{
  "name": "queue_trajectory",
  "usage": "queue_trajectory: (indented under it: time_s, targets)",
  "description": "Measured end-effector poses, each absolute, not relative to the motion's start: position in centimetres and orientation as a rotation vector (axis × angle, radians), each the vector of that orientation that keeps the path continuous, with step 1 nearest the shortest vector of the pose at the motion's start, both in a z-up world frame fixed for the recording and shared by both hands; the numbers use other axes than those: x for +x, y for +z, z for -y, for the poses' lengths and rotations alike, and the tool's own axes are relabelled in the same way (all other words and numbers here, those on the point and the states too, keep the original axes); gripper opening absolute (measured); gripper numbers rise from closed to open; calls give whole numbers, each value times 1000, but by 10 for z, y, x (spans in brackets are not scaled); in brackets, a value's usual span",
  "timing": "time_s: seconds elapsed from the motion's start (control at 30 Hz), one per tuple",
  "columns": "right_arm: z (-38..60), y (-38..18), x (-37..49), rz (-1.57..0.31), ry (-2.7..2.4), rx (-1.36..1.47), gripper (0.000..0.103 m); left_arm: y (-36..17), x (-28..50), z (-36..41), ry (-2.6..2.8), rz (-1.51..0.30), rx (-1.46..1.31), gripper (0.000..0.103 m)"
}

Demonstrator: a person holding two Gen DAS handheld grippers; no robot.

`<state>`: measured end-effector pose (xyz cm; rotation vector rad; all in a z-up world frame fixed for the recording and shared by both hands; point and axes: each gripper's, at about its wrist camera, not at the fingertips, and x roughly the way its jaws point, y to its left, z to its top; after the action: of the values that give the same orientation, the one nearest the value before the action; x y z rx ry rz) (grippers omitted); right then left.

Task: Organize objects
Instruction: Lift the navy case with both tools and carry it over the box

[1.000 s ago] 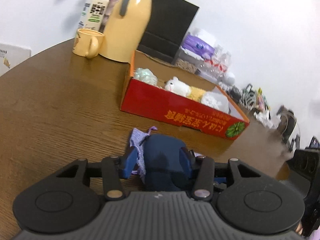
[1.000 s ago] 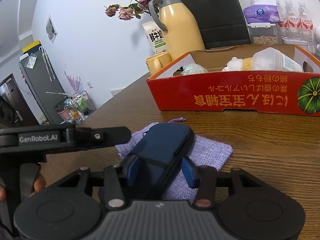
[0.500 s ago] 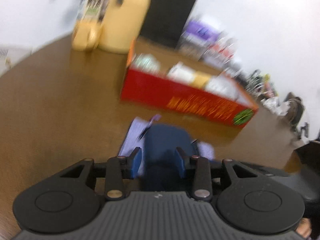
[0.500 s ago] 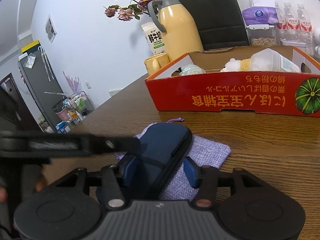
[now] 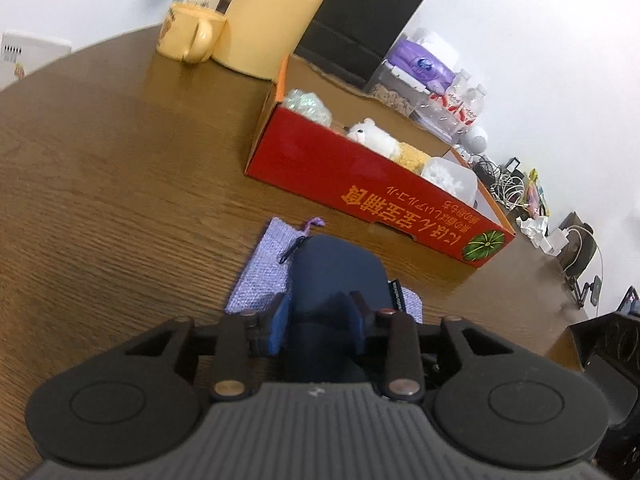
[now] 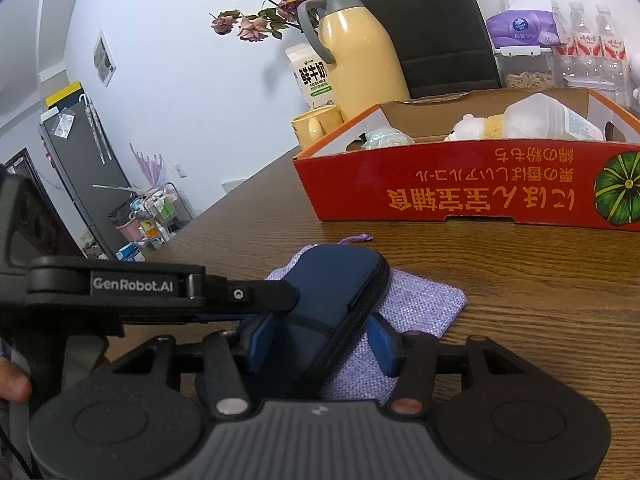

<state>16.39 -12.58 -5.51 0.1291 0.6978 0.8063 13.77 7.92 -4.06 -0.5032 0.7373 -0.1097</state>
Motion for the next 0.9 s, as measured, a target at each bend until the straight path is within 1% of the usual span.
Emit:
queue_trajectory:
  time_s: [0.07, 0.1, 0.13, 0.17, 0.23, 0.3, 0.33, 0.37, 0.47, 0.63, 0.77, 0.9]
  targets:
    - [126, -55, 164, -698, 807, 130, 51, -41, 140, -81, -119, -746, -517, 35]
    - [126, -55, 164, -699, 809, 131, 51, -41, 142, -81, -129, -748, -526, 40]
    - [126, -56, 164, -702, 820, 136, 51, -42, 143, -80, -157, -751, -539, 54]
    - [124, -56, 163, -702, 823, 137, 52, -41, 142, -76, -172, -745, -535, 60]
    - [123, -55, 161, -689, 821, 132, 51, -39, 140, -67, -151, -735, -500, 58]
    - [125, -52, 160, -673, 814, 142, 48, -39, 139, -66, -147, -725, -514, 52]
    - [126, -52, 160, -668, 810, 148, 47, -39, 140, -68, -148, -725, -534, 48]
    - [127, -51, 160, -664, 808, 154, 45, -37, 140, -71, -143, -719, -547, 45]
    - [132, -46, 162, -649, 816, 184, 40, -29, 139, -73, -134, -698, -552, 43]
    - [135, -29, 166, -595, 794, 200, 40, -7, 145, -69, -137, -657, -547, 43]
    - [140, -8, 171, -533, 773, 210, 36, 16, 152, -63, -140, -601, -540, 43]
    - [143, 17, 181, -470, 763, 212, 35, 42, 165, -57, -142, -551, -524, 43]
